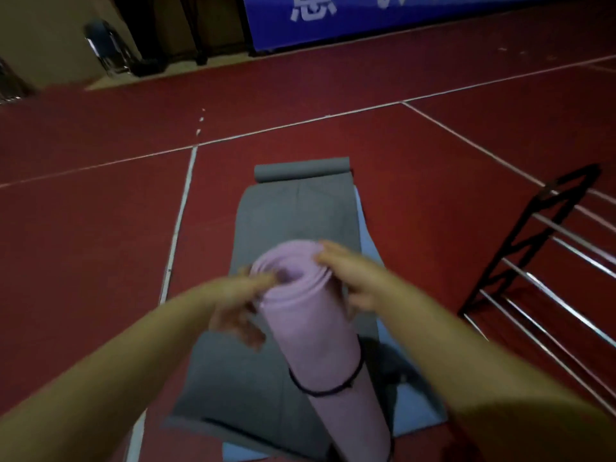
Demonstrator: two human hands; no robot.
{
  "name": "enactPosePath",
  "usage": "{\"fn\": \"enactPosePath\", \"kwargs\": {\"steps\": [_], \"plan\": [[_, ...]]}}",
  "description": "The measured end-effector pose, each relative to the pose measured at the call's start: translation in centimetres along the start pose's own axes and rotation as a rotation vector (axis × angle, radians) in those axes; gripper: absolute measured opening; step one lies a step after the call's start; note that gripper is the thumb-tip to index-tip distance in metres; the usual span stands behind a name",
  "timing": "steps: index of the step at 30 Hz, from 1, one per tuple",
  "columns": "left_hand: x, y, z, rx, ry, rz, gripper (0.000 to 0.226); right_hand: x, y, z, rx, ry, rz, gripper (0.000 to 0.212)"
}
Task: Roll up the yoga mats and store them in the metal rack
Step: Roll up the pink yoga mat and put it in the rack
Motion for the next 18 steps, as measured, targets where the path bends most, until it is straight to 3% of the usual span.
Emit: {"fn": "enactPosePath", "kwargs": {"steps": [2,5,7,10,18], "plan": [[-1.4,0.4,0.1,-0.077,-0.041,0.080,0.056,-1.9,0.8,0.1,0.035,0.026,-0.088,0.019],[-5.1,-0.1,-2.1,-0.097,-0.053,0.049,0.040,-6.4,0.2,3.1,0.038,0.086,-0.301,0.046],[-8.3,-0.9,-5.3,-0.093,-0.030,0.012,0.024,-9.3,-0.7,6.9,0.046,0.115,-0.350,0.056],[-13.0,-2.6,-12.7,-0.026,0.070,0.017,0.018,-12.3,-3.2,14.8,0.034,0.069,-0.434,0.061],[-24.4,-5.8,-31.6,0.123,0.386,0.119,0.048,-20.7,-8.4,34.4,0.040,-0.105,-0.560,0.062]]}}
Point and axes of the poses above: each hand's wrist, its own x-axis towards the middle knuckle, its own y-axis out of the palm, z = x × y, the point moved 9 cm from there along x, towards the middle knuckle, and after that the axes turned 11 degrees about -z, right-handed, at the moved point
